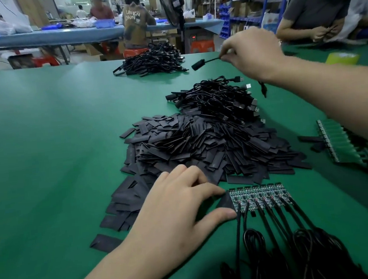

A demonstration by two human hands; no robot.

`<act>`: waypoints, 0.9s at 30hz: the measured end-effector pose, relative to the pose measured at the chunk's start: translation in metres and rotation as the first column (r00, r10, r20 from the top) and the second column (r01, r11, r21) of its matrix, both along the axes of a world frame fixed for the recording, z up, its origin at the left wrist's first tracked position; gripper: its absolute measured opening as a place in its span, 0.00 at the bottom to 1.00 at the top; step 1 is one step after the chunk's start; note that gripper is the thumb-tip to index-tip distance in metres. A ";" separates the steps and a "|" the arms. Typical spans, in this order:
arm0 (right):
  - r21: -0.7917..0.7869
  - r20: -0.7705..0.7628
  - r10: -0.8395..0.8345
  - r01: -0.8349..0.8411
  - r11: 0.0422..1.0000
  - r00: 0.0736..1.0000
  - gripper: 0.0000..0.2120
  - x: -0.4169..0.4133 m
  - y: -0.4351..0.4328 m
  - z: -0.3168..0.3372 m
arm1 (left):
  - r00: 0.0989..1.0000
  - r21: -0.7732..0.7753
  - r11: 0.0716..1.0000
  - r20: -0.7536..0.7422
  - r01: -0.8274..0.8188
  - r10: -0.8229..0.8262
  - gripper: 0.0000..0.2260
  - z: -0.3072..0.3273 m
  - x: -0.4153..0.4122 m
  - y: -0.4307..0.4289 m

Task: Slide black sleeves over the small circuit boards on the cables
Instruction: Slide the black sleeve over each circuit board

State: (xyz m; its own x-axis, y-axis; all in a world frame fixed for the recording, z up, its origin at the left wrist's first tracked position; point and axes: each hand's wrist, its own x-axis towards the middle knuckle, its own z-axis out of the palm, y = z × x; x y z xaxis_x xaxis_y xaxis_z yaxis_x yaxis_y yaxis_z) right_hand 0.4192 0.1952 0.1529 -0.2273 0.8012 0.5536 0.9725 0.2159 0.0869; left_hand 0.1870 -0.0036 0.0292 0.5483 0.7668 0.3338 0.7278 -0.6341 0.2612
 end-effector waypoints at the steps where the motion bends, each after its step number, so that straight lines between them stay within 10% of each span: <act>1: -0.017 0.038 -0.002 0.002 1.000 0.999 0.09 -0.008 0.010 0.001 | 1.000 -0.010 1.000 -0.001 0.005 -0.005 0.26 0.000 0.000 0.000; 6: -0.190 0.175 0.074 -0.040 0.981 0.982 0.15 -0.039 0.028 -0.021 | 1.000 -0.040 0.999 0.007 0.013 -0.012 0.26 -0.001 -0.002 0.001; 16: -0.378 -0.193 0.335 -0.385 0.842 0.922 0.10 -0.013 -0.128 -0.034 | 0.999 -0.030 0.998 0.001 0.048 -0.048 0.23 -0.001 0.000 0.002; 27: -0.617 -0.180 0.283 -0.332 0.714 0.942 0.20 0.010 -0.183 -0.077 | 0.998 0.019 0.998 0.018 0.059 -0.060 0.21 -0.001 0.001 0.000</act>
State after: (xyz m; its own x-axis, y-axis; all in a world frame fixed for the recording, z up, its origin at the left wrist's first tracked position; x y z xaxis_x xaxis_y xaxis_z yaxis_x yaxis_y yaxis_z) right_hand 0.4288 0.0123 0.0761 -0.5054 0.8624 -0.0287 0.8408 0.4846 -0.2413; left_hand 0.1877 -0.0034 0.0281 0.5864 0.7267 0.3578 0.6837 -0.6810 0.2625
